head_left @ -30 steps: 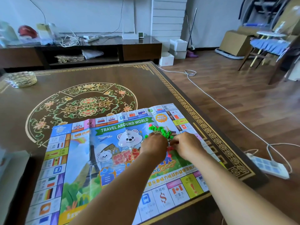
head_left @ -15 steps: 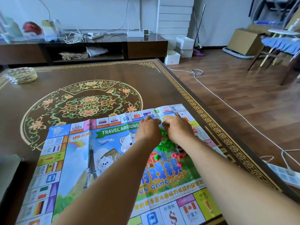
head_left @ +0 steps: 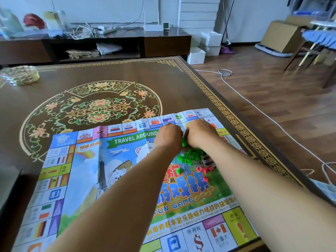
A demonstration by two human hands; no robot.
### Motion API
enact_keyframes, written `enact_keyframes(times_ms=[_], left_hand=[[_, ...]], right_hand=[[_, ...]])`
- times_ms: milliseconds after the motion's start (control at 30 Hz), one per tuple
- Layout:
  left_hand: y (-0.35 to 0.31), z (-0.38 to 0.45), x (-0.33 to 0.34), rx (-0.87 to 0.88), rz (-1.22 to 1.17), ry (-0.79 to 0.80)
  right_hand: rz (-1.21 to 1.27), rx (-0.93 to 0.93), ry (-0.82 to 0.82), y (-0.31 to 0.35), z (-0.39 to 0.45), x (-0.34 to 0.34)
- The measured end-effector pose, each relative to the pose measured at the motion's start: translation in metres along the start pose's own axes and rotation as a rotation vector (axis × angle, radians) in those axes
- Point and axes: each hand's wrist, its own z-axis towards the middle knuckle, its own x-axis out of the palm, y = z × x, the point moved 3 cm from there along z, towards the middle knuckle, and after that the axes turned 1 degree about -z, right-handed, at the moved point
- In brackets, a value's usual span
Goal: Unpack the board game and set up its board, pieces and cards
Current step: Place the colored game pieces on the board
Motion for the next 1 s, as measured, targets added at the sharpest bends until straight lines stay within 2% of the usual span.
enact_keyframes(times_ms=[300, 500, 600, 767, 1000], left_hand=[[0.002, -0.009, -0.006, -0.026, -0.122, -0.047], [-0.004, -0.035, -0.013, -0.021, -0.280, -0.088], [-0.009, -0.057, -0.012, 0.004, -0.338, -0.075], [-0.024, -0.093, -0.004, 0.082, -0.345, 0.032], [-0.036, -0.111, 0.011, 0.018, -0.212, 0.120]], right_hand=[[-0.049, -0.007, -0.011, 0.002, 0.000, 0.006], [0.267, -0.035, -0.179, -0.009, -0.018, -0.008], [0.322, -0.047, -0.147, -0.021, -0.044, -0.013], [0.247, -0.048, -0.046, -0.046, -0.089, -0.007], [0.315, 0.012, 0.007, -0.060, -0.110, 0.005]])
